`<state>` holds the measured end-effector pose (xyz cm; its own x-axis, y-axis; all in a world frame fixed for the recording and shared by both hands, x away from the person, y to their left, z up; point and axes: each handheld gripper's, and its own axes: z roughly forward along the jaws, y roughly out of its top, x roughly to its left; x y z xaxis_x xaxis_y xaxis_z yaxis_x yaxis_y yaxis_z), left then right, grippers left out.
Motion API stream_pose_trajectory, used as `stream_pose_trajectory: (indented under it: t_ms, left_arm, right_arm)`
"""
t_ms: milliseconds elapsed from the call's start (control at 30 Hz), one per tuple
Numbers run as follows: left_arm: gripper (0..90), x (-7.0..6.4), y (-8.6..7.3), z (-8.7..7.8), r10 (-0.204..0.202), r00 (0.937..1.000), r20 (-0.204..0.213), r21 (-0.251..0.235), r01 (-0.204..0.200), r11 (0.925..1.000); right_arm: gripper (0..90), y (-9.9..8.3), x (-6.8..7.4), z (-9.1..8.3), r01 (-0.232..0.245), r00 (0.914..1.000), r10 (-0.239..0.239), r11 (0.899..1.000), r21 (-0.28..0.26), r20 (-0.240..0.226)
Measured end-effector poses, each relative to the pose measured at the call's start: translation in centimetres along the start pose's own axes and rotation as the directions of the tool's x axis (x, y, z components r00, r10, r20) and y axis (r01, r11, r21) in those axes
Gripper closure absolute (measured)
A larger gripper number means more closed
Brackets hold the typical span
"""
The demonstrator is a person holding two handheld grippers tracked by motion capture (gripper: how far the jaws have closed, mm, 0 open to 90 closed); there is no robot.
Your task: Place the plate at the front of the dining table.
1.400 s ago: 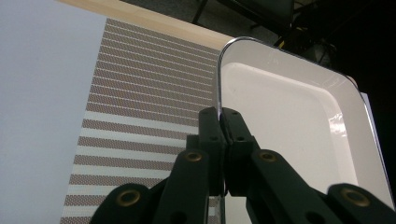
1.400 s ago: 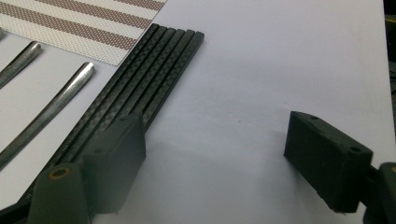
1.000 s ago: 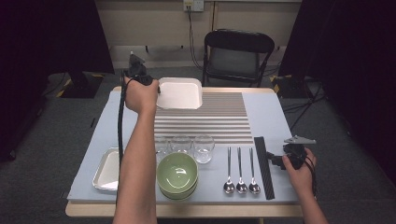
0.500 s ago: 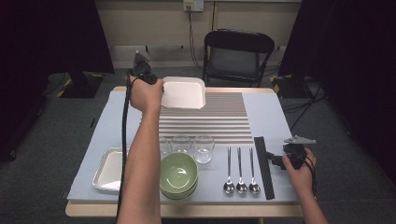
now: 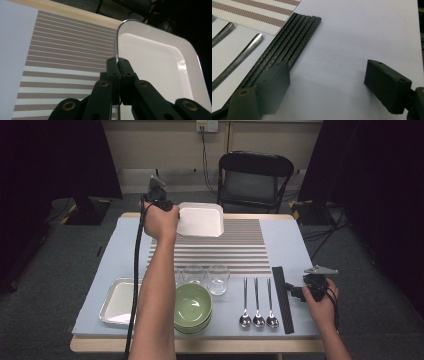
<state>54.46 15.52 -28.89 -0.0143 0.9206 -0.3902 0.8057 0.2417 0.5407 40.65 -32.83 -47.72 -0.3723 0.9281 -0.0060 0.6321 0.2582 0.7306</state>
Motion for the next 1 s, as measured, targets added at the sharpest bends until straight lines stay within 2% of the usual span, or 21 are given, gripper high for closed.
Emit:
stream_pose_trajectory:
  t_ms: [133, 567, 1000]
  left_arm:
    - [88.7, 0.0, 0.0, 0.3, -0.003, 1.0000, -0.008, -0.003, 0.003, 1.0000]
    - [88.8, -0.3, 0.0, 1.5, -0.013, 0.9999, 0.010, 0.003, 0.013, 0.9999]
    - [88.8, -0.1, 0.0, 2.2, -0.027, 0.9996, 0.009, 0.005, 0.027, 0.9996]
  right_arm:
    - [19.6, 0.0, 0.0, 0.0, 0.000, 1.0000, 0.000, 1.000, 0.000, 0.000]
    - [19.6, 0.0, 0.0, 0.0, -0.001, 1.0000, 0.001, 1.000, 0.000, 0.000]
    - [19.6, 0.0, 0.0, 0.0, -0.001, 1.0000, 0.001, 1.000, 0.000, 0.000]
